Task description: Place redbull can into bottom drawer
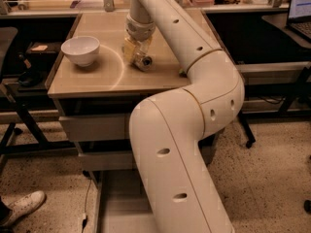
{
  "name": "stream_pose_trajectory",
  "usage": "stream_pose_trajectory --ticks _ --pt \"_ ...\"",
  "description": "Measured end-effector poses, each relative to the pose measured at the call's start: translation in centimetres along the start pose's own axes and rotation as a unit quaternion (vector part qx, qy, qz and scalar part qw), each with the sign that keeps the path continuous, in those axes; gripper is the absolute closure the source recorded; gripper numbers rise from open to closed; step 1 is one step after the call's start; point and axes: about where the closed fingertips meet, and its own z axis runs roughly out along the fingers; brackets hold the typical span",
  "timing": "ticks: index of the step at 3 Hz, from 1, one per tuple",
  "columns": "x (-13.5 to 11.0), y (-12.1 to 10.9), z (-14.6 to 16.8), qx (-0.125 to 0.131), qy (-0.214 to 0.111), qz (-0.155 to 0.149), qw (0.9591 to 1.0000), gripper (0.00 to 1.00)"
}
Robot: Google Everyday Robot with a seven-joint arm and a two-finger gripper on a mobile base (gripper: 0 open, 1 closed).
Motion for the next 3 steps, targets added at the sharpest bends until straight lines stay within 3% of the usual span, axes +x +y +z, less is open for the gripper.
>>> stream_pose_trajectory --ticks 1,2,3 --pt "0.0 0.0 0.0 0.000 0.000 0.000 1.0000 0.88" --pt "0.2 0.4 -2.0 0.000 -0.013 -0.029 0.9995 1.00" --pt "2.5 0.8 -3.7 -0.010 -0.025 -0.025 0.9993 1.00"
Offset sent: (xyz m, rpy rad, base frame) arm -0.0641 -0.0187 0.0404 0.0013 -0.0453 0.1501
